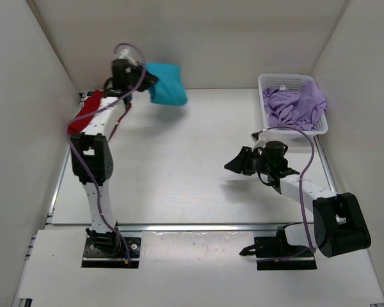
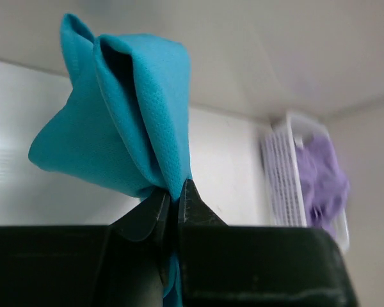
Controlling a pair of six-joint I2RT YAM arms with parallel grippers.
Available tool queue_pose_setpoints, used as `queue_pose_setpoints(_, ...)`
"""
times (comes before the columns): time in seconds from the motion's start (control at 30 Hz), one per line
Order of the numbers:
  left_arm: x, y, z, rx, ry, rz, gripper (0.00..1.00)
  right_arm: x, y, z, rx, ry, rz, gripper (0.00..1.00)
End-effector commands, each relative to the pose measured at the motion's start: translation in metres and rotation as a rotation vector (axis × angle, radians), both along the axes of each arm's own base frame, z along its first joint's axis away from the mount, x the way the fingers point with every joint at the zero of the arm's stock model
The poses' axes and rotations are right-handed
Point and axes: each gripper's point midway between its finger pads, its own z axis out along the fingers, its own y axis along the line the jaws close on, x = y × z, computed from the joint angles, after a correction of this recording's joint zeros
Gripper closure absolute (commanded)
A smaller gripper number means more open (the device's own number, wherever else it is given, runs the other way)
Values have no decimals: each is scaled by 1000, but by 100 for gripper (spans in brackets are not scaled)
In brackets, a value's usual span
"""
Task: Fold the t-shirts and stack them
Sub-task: Put the neatly folded tshirt into the corner of the board with the left arm, then grab crumpled tshirt from bin with the right arm
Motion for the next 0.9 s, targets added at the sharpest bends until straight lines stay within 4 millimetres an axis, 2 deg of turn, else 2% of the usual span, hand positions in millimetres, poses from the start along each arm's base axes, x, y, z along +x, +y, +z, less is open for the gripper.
queue_pose_setpoints(0.0, -7, 127, 27, -9, -12, 213, 100, 0, 12, 7, 27, -35, 52, 64)
queue_pose_setpoints(0.03, -12, 143, 33, -37, -12, 254, 100, -3, 12, 4, 26, -23, 57, 64)
queue_pose_setpoints(0.07, -19, 175, 20, -44, 5, 316, 99, -3, 15, 6, 26, -34, 69, 64)
queue_pose_setpoints(0.1, -27, 206, 0, -58, 38, 392, 92, -11, 18, 0, 22, -16, 84, 64)
queue_pose_setpoints(0.13, -36, 224, -2, -63, 37, 452, 83, -9, 18, 2, 23, -21, 83, 64)
queue_pose_setpoints(0.17, -51, 249, -24, -70, 76, 521, 78, -12, 21, 2, 22, -29, 93, 64)
queue_pose_setpoints(0.2, -62, 273, -38, -90, 73, 583, 60, -20, 23, -3, 23, -16, 114, 64)
queue_pose_setpoints(0.23, -76, 293, -53, -121, 88, 635, 25, -22, 22, -3, 29, -10, 112, 64)
queue_pose_setpoints(0.27, -82, 297, -52, -151, 84, 644, 2, -23, 23, -4, 23, -11, 118, 63)
queue_pose_setpoints(0.33, -102, 313, -76, -192, 126, 691, 1, -29, 24, -8, 28, -3, 128, 61)
queue_pose_setpoints(0.37, -106, 315, -73, -207, 121, 703, 1, -29, 24, -8, 25, -7, 126, 61)
queue_pose_setpoints(0.43, -125, 328, -82, -232, 132, 753, 2, -35, 25, -10, 27, 0, 137, 59)
queue_pose_setpoints(0.47, -129, 332, -76, -235, 119, 769, 1, -37, 25, -14, 24, 13, 135, 58)
queue_pose_setpoints(0.5, -136, 333, -75, -229, 113, 782, 1, -37, 25, -9, 31, -5, 139, 57)
queue_pose_setpoints(0.53, -141, 333, -79, -235, 119, 794, 1, -40, 25, -13, 29, 3, 137, 57)
queue_pose_setpoints(0.57, -145, 332, -74, -235, 110, 801, 1, -40, 26, -11, 29, -6, 141, 57)
queue_pose_setpoints(0.67, -151, 313, -75, -243, 105, 763, 1, -39, 26, -12, 28, -5, 128, 58)
queue_pose_setpoints(0.7, -152, 297, -73, -223, 94, 729, 1, -34, 26, -7, 23, -18, 115, 63)
queue_pose_setpoints(0.73, -149, 277, -76, -209, 96, 694, 1, -28, 26, -8, -5, -17, 91, 73)
queue_pose_setpoints(0.77, -150, 267, -74, -173, 87, 669, 2, -26, 28, -7, -24, -29, 87, 80)
queue_pose_setpoints(0.8, -146, 235, -71, -160, 84, 600, 1, -16, 27, -4, -58, -45, 52, 96)
queue_pose_setpoints(0.83, -141, 200, -67, -124, 75, 524, 2, -6, 27, 0, -91, -48, 21, 100)
queue_pose_setpoints(0.87, -138, 160, -62, -92, 62, 423, 1, 7, 25, 5, -134, -65, -22, 100)
